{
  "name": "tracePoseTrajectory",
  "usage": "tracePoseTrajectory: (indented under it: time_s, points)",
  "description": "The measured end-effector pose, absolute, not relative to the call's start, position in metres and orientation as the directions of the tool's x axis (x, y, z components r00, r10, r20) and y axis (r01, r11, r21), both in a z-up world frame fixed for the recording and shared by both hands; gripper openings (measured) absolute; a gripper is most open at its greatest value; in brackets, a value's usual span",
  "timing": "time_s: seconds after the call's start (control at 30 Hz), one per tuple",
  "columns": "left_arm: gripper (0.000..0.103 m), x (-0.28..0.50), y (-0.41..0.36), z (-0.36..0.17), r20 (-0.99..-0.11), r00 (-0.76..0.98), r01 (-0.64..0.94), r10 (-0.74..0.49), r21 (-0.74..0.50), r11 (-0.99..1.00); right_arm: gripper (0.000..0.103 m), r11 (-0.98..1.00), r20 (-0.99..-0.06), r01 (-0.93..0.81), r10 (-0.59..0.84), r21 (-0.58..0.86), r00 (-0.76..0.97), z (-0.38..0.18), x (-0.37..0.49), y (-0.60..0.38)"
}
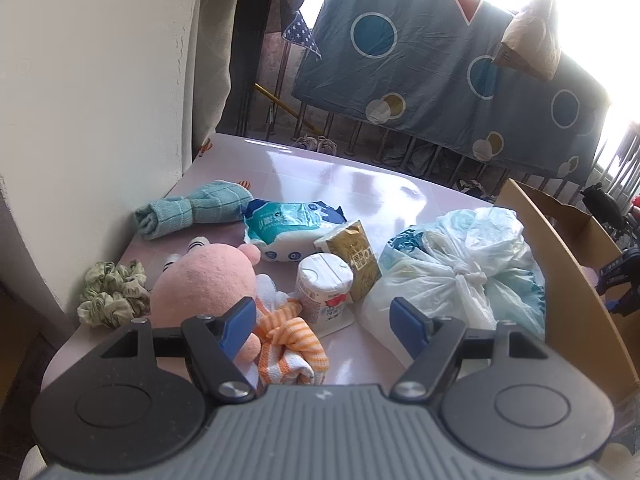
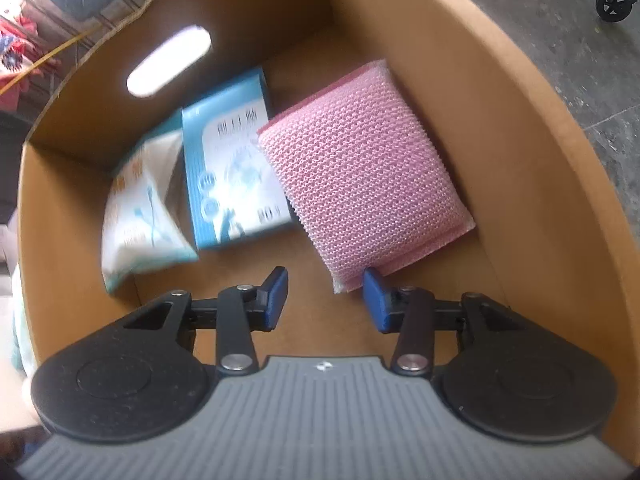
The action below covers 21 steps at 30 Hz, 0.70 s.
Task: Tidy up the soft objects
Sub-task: 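Lower the sponge cloth into the cardboard box and open the right tool, then move the right tool back to the blue wet-wipes pack and grasp it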
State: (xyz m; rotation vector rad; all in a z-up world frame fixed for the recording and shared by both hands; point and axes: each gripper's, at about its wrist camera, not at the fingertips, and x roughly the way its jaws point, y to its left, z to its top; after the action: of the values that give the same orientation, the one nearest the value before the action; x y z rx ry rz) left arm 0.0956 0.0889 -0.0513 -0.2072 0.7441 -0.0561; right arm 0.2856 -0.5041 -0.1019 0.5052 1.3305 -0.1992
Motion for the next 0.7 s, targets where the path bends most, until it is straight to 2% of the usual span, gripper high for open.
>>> tracePoseTrajectory:
  time_s: [0.7]
  points:
    - [0.075, 0.099, 0.083, -0.057, -0.686, 0.721, -0.025, -0.095, -0.164, 0.986, 0.049, 0.804, -0.89, 0.459, 0.177, 0.377, 0.421, -0.071, 0.296, -0.522]
